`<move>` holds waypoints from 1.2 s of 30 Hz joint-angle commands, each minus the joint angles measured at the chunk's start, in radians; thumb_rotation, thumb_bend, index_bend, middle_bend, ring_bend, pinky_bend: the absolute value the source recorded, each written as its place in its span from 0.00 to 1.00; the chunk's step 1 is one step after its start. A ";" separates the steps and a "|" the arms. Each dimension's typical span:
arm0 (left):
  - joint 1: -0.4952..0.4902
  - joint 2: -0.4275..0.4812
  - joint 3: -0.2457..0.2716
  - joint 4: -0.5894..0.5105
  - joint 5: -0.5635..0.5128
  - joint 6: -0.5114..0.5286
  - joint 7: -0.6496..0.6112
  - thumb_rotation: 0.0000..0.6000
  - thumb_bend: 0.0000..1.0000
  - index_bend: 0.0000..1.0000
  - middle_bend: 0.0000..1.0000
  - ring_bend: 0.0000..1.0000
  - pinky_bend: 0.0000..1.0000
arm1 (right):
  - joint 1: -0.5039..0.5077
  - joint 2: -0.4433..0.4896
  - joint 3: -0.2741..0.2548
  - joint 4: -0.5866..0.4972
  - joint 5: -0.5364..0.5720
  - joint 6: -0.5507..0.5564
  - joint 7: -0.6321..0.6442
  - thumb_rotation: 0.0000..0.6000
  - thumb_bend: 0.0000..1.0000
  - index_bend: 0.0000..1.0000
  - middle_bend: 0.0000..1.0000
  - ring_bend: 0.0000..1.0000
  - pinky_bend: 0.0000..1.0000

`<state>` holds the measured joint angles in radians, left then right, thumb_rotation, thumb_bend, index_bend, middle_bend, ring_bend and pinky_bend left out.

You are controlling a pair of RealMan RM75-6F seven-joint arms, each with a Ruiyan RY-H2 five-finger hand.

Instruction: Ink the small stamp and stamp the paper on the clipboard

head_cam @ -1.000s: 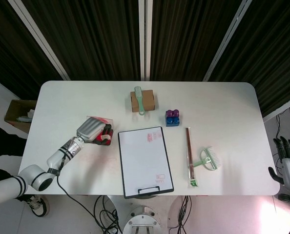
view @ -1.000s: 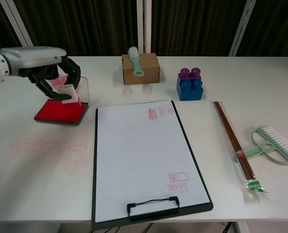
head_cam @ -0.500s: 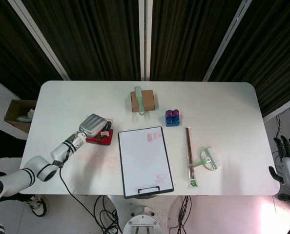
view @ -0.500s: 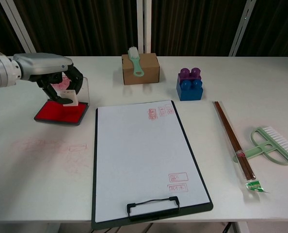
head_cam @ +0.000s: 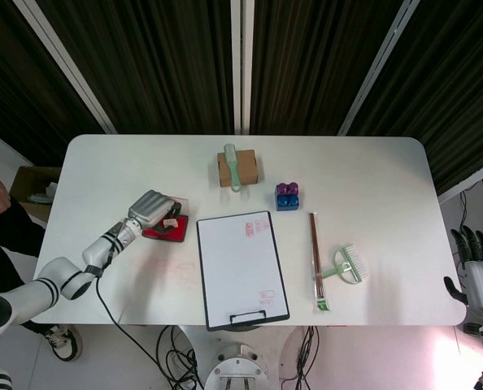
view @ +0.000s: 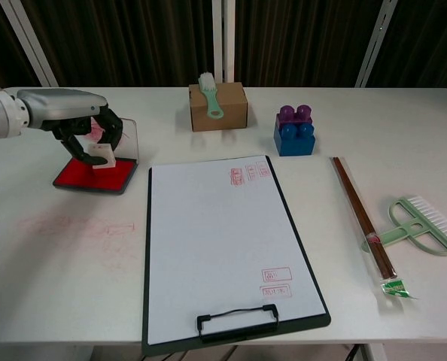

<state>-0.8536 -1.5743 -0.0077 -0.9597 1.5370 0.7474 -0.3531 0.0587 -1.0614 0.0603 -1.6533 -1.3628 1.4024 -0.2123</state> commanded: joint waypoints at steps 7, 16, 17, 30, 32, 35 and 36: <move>0.005 -0.024 0.015 0.045 -0.003 -0.001 -0.123 1.00 0.46 0.61 0.63 1.00 1.00 | 0.002 -0.002 -0.002 -0.005 0.003 -0.003 -0.012 1.00 0.22 0.00 0.00 0.00 0.00; 0.013 -0.050 0.040 0.111 0.015 0.009 -0.194 1.00 0.47 0.62 0.63 1.00 1.00 | 0.001 -0.003 -0.005 -0.012 0.005 -0.001 -0.029 1.00 0.22 0.00 0.00 0.00 0.00; 0.013 -0.052 0.043 0.116 0.017 0.010 -0.199 1.00 0.48 0.62 0.63 1.00 1.00 | 0.000 -0.003 -0.006 -0.012 0.005 0.000 -0.030 1.00 0.22 0.00 0.00 0.00 0.00; 0.014 -0.067 0.053 0.148 0.031 0.040 -0.251 1.00 0.48 0.62 0.63 1.00 1.00 | -0.003 -0.002 -0.008 -0.020 0.002 0.009 -0.041 1.00 0.22 0.00 0.00 0.00 0.00; 0.013 -0.062 0.049 0.142 0.029 0.046 -0.264 1.00 0.48 0.62 0.63 1.00 1.00 | -0.004 -0.002 -0.008 -0.019 0.002 0.009 -0.039 1.00 0.22 0.00 0.00 0.00 0.00; 0.012 -0.041 0.036 0.109 0.019 0.056 -0.302 1.00 0.48 0.62 0.63 1.00 1.00 | -0.005 -0.001 -0.008 -0.017 0.001 0.010 -0.033 1.00 0.22 0.00 0.00 0.00 0.00; 0.012 -0.029 0.031 0.093 0.018 0.062 -0.315 1.00 0.48 0.62 0.63 1.00 1.00 | -0.005 -0.001 -0.008 -0.016 0.000 0.011 -0.031 1.00 0.22 0.00 0.00 0.00 0.00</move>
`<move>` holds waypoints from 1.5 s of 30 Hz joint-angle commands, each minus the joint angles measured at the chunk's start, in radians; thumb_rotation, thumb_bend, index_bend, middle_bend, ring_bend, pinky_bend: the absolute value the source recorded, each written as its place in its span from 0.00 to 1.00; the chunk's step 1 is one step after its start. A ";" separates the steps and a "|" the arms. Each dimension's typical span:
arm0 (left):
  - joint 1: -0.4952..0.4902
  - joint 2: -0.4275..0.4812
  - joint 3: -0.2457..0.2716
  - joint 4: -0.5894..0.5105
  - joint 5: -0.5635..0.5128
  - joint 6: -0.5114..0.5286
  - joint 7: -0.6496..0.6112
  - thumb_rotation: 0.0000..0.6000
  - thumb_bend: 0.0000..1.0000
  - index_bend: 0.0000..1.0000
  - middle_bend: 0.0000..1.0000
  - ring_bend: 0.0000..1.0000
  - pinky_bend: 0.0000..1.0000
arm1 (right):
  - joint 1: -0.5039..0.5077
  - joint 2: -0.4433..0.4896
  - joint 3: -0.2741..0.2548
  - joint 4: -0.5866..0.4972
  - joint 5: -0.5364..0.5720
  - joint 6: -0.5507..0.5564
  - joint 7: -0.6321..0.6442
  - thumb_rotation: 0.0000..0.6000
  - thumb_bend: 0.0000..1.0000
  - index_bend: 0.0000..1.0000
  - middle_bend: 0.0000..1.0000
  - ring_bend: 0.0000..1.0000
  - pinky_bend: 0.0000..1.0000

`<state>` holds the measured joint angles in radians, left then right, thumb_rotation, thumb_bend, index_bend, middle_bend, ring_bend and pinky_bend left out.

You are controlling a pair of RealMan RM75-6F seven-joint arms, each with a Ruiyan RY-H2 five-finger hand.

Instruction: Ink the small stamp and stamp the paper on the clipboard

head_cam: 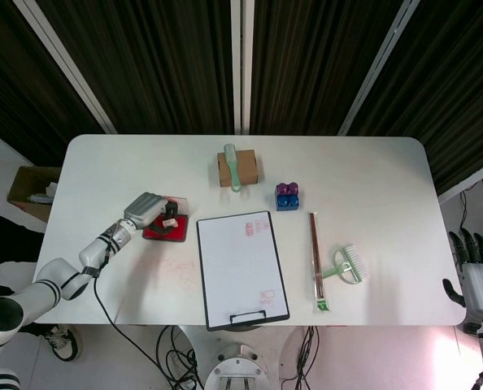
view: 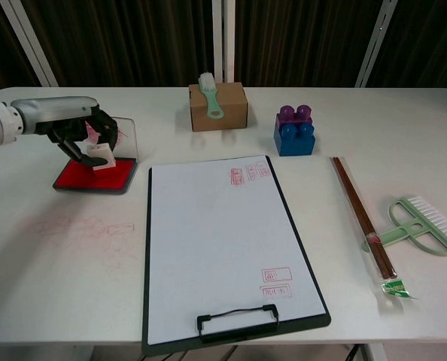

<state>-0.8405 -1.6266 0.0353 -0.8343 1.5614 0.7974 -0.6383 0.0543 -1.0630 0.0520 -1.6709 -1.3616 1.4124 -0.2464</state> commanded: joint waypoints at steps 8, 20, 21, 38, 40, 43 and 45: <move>-0.010 0.147 -0.020 -0.236 0.015 0.064 0.003 1.00 0.48 0.63 0.64 1.00 1.00 | 0.001 -0.002 -0.002 0.016 -0.011 -0.002 0.027 1.00 0.22 0.00 0.00 0.00 0.00; -0.060 0.108 -0.078 -0.413 -0.046 0.004 0.208 1.00 0.48 0.63 0.64 1.00 1.00 | -0.007 0.001 -0.011 0.033 -0.036 0.006 0.072 1.00 0.22 0.00 0.00 0.00 0.00; -0.065 0.097 -0.085 -0.410 -0.055 -0.003 0.218 1.00 0.48 0.63 0.64 1.00 1.00 | -0.008 0.002 -0.012 0.034 -0.038 0.007 0.074 1.00 0.22 0.00 0.00 0.00 0.00; -0.137 -0.057 -0.133 -0.172 -0.126 -0.112 0.227 1.00 0.48 0.63 0.64 1.00 1.00 | -0.009 0.006 -0.007 0.044 -0.015 -0.006 0.080 1.00 0.23 0.00 0.00 0.00 0.00; -0.139 -0.065 -0.132 -0.152 -0.126 -0.119 0.208 1.00 0.48 0.63 0.64 1.00 1.00 | -0.009 0.006 -0.006 0.043 -0.012 -0.007 0.077 1.00 0.23 0.00 0.00 0.00 0.00; -0.141 -0.080 -0.130 -0.124 -0.125 -0.128 0.176 1.00 0.48 0.63 0.64 1.00 1.00 | -0.009 0.005 -0.005 0.041 -0.010 -0.006 0.072 1.00 0.23 0.00 0.00 0.00 0.00; -0.144 -0.090 -0.129 -0.104 -0.122 -0.132 0.159 1.00 0.48 0.63 0.64 1.00 1.00 | -0.009 0.005 -0.004 0.039 -0.010 -0.006 0.068 1.00 0.23 0.00 0.00 0.00 0.00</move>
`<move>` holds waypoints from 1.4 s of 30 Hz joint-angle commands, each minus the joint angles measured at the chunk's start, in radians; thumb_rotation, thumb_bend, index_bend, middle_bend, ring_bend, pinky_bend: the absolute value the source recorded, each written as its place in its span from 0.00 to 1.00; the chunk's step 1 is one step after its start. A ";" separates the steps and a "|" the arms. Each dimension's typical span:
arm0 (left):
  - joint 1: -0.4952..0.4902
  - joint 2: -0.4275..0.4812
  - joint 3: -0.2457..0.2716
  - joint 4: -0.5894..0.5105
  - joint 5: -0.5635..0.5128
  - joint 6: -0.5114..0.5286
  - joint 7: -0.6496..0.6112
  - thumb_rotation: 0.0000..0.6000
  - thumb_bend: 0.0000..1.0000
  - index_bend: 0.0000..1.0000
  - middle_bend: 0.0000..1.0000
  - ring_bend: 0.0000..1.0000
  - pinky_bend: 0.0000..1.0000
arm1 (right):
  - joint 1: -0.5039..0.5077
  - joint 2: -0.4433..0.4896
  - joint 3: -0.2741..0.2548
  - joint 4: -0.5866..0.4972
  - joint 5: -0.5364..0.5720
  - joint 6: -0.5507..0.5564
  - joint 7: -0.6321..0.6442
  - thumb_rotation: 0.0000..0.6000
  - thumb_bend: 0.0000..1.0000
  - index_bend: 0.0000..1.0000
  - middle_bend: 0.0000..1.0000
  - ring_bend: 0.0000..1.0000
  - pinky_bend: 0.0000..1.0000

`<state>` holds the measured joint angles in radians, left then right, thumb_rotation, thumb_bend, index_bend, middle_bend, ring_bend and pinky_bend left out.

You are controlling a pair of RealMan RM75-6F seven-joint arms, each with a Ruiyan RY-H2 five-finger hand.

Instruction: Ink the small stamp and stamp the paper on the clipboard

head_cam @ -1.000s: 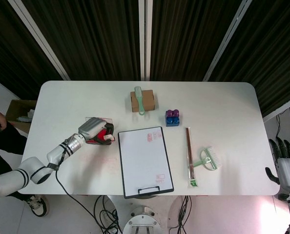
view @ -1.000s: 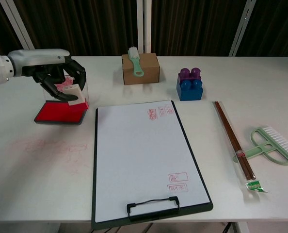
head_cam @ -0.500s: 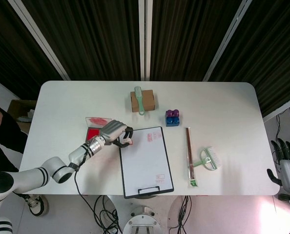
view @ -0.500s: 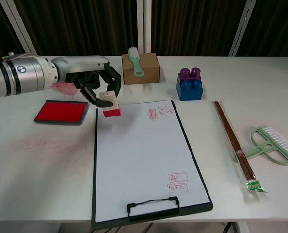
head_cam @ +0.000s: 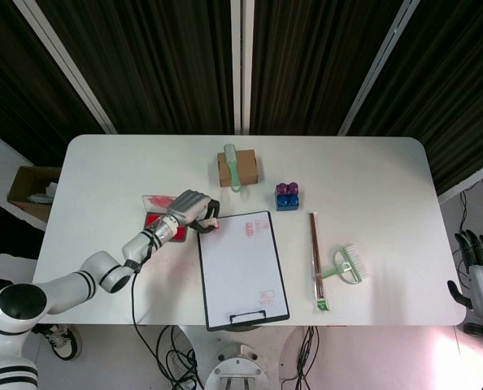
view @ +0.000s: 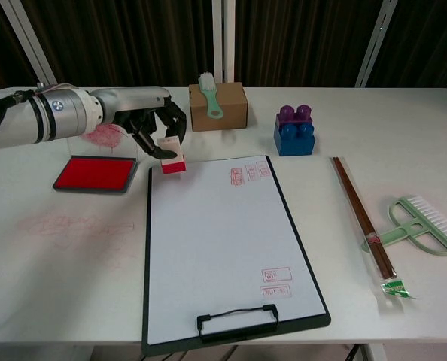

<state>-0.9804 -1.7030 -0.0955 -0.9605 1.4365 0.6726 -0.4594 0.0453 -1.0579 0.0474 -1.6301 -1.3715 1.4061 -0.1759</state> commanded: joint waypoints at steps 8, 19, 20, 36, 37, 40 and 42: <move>-0.016 -0.052 0.017 0.101 0.025 -0.016 -0.072 1.00 0.48 0.63 0.65 1.00 1.00 | -0.001 0.003 0.003 -0.008 0.008 0.002 -0.013 1.00 0.23 0.00 0.00 0.00 0.00; -0.020 -0.076 0.036 0.148 0.047 -0.016 -0.117 1.00 0.49 0.64 0.65 1.00 1.00 | 0.000 0.001 0.002 -0.005 0.011 -0.003 -0.015 1.00 0.23 0.00 0.00 0.00 0.00; -0.020 -0.078 0.038 0.150 0.048 -0.016 -0.120 1.00 0.49 0.64 0.66 1.00 1.00 | 0.000 0.001 0.002 -0.004 0.011 -0.004 -0.015 1.00 0.23 0.00 0.00 0.00 0.00; -0.015 -0.111 0.060 0.209 0.066 -0.006 -0.153 1.00 0.49 0.65 0.66 1.00 1.00 | 0.005 -0.001 0.000 -0.003 0.014 -0.017 -0.020 1.00 0.23 0.00 0.00 0.00 0.00; -0.014 -0.113 0.062 0.212 0.067 -0.005 -0.154 1.00 0.49 0.65 0.66 1.00 1.00 | 0.005 -0.001 0.000 -0.003 0.015 -0.018 -0.021 1.00 0.23 0.00 0.00 0.00 0.00; -0.015 -0.117 0.067 0.221 0.072 -0.004 -0.156 1.00 0.49 0.65 0.66 1.00 1.00 | 0.007 0.001 0.001 -0.005 0.017 -0.020 -0.023 1.00 0.23 0.00 0.00 0.00 0.00; -0.015 -0.120 0.069 0.225 0.074 -0.002 -0.157 1.00 0.49 0.65 0.66 1.00 1.00 | 0.008 0.004 0.003 -0.009 0.018 -0.020 -0.024 1.00 0.23 0.00 0.00 0.00 0.00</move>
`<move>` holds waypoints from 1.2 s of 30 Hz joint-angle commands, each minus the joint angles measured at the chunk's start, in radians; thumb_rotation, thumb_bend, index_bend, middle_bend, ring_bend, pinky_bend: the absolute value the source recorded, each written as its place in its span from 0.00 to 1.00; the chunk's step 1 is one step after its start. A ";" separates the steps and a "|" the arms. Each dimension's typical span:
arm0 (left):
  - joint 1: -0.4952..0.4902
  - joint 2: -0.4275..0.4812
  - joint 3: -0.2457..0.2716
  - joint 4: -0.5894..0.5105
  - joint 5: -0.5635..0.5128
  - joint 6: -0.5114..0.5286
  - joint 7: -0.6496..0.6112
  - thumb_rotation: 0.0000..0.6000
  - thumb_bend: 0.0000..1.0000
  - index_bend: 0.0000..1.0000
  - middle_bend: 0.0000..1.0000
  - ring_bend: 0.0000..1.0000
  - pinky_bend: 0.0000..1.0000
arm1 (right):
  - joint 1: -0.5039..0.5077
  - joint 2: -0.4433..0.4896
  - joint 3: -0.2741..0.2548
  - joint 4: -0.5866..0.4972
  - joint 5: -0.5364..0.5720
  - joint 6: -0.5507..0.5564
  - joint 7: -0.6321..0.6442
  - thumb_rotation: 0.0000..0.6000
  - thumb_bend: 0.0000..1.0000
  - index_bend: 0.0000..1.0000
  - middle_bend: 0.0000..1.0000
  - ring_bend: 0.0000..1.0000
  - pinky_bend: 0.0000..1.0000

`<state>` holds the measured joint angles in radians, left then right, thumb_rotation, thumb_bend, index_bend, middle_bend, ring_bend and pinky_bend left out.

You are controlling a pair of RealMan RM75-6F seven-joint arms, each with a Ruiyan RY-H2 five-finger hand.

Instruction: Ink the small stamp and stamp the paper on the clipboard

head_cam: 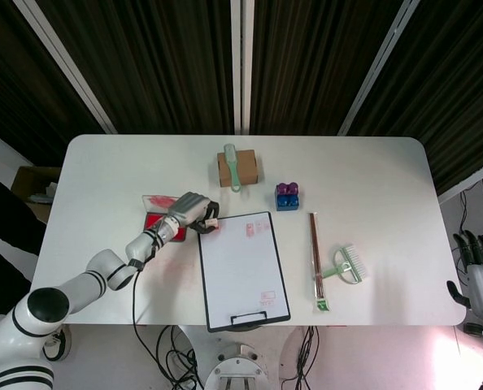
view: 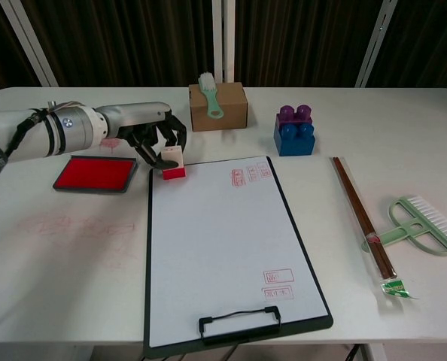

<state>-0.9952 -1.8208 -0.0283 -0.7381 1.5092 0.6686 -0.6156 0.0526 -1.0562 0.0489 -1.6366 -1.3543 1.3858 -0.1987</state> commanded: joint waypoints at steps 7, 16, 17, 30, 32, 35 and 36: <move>-0.002 -0.010 0.006 0.019 0.005 0.000 -0.006 1.00 0.49 0.66 0.67 1.00 1.00 | 0.002 0.007 0.002 -0.009 0.005 -0.003 -0.004 1.00 0.23 0.00 0.00 0.00 0.00; -0.003 0.047 -0.027 -0.052 -0.012 0.031 -0.041 1.00 0.49 0.66 0.67 1.00 1.00 | -0.002 0.010 0.002 -0.007 -0.001 0.007 0.015 1.00 0.23 0.00 0.00 0.00 0.00; -0.003 0.065 -0.032 -0.075 -0.012 0.038 -0.042 1.00 0.49 0.66 0.67 1.00 1.00 | -0.003 0.011 0.002 -0.006 -0.002 0.009 0.019 1.00 0.23 0.00 0.00 0.00 0.00; 0.084 0.365 -0.027 -0.526 -0.026 0.158 0.083 1.00 0.49 0.66 0.67 1.00 1.00 | -0.010 0.006 -0.009 0.021 -0.035 0.017 0.066 1.00 0.23 0.00 0.00 0.00 0.00; 0.119 0.405 -0.007 -0.586 -0.031 0.180 0.087 1.00 0.49 0.66 0.67 1.00 1.00 | -0.009 0.006 -0.009 0.024 -0.037 0.017 0.070 1.00 0.23 0.00 0.00 0.00 0.00; 0.174 0.442 0.030 -0.629 -0.026 0.219 0.089 1.00 0.49 0.66 0.67 1.00 1.00 | -0.009 0.005 -0.010 0.025 -0.041 0.017 0.072 1.00 0.23 0.00 0.00 0.00 0.00; 0.187 0.447 0.039 -0.633 -0.022 0.230 0.090 1.00 0.49 0.66 0.67 1.00 1.00 | -0.008 0.005 -0.010 0.025 -0.042 0.016 0.070 1.00 0.23 0.00 0.00 0.00 0.00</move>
<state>-0.8446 -1.3988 -0.0177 -1.3436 1.4854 0.8665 -0.5370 0.0440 -1.0510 0.0387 -1.6117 -1.3964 1.4023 -0.1283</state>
